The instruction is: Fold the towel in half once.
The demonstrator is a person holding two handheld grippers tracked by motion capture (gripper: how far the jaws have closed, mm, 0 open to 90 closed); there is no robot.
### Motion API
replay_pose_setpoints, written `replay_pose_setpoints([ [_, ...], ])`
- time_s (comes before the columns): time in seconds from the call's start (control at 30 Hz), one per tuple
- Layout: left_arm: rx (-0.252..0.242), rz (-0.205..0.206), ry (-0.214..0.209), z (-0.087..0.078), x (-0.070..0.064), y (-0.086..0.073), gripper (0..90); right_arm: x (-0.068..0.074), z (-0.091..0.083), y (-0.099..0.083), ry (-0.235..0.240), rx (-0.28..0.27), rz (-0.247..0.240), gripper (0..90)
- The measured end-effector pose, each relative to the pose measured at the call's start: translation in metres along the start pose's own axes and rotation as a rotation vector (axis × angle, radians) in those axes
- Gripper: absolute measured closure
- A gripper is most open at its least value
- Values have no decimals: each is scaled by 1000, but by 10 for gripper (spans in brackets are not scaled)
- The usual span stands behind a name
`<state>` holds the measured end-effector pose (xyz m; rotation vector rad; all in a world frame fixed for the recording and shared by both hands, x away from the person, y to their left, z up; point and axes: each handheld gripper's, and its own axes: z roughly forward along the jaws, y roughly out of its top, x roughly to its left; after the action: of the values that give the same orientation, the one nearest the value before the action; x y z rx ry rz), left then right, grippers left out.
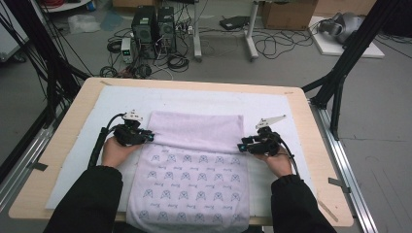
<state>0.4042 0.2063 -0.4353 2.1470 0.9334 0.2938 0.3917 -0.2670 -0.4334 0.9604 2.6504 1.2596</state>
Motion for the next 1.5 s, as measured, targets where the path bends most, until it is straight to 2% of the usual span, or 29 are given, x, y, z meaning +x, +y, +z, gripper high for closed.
replay_pose_setpoints([
  [0.1, 9, 12, -2, -3, -2, 0, 841, 2, 7, -1, 10, 56, -11, 738],
  [0.13, 6, 20, 2, -4, -2, 1, 844, 4, 7, -1, 25, 59, -23, 842],
  [0.17, -8, 19, 2, -7, -3, 1, 846, 5, 6, 0, 47, 59, -40, 853],
  [0.23, -50, 12, -9, -14, -4, 4, 846, 9, 5, 3, 36, 74, -68, 854],
  [0.27, -80, 0, -16, -19, -3, 5, 845, 10, 2, 5, 42, 62, -69, 855],
  [0.3, -111, -16, -26, -24, -2, 6, 843, 11, -2, 7, 40, 42, -73, 856],
  [0.4, -147, -5, -22, -41, -4, 8, 844, 13, -22, 14, 39, -53, -75, 856],
  [0.47, -170, -3, -40, -53, -7, 7, 844, 18, -36, 19, 44, -93, -88, 856],
  [0.57, -203, 34, -41, -72, -22, -2, 842, 35, -54, 20, 63, -119, -112, 856],
  [0.63, -215, 50, -46, -80, -31, -11, 840, 46, -59, 15, 71, -110, -130, 855],
  [0.7, -234, 50, -64, -88, -43, -29, 837, 59, -62, 7, 97, -80, -156, 854],
  [0.87, -215, 65, -104, -99, -70, -68, 814, 89, -70, -21, 164, -66, -175, 835],
  [0.9, -210, 69, -115, -100, -74, -74, 787, 93, -70, -26, 191, -70, -168, 809],
  [0.97, -184, 72, -110, -102, -79, -79, 673, 96, -68, -31, 186, -76, -166, 762],
  [1.03, -171, 71, -113, -101, -78, -79, 622, 94, -64, -32, 180, -83, -168, 696],
  [1.1, -170, 56, -88, -99, -73, -76, 547, 89, -58, -32, 180, -87, -147, 673],
  [1.13, -170, 47, -97, -96, -71, -75, 545, 86, -53, -31, 177, -91, -145, 663],
  [1.23, -164, 36, -113, -85, -66, -67, 553, 79, -36, -30, 176, -55, -131, 657],
  [1.27, -153, 39, -123, -80, -65, -65, 552, 76, -30, -30, 176, -49, -129, 654],
  [1.33, -117, 42, -157, -70, -66, -61, 533, 75, -22, -30, 207, -27, -123, 618],
  [1.4, -88, 63, -224, -61, -70, -61, 503, 78, -19, -31, 228, -2, -126, 593],
  [1.47, -62, 96, -229, -57, -75, -64, 505, 81, -18, -34, 254, 23, -128, 557],
  [1.5, -50, 100, -249, -56, -75, -66, 506, 82, -18, -36, 254, 28, -124, 554],
])
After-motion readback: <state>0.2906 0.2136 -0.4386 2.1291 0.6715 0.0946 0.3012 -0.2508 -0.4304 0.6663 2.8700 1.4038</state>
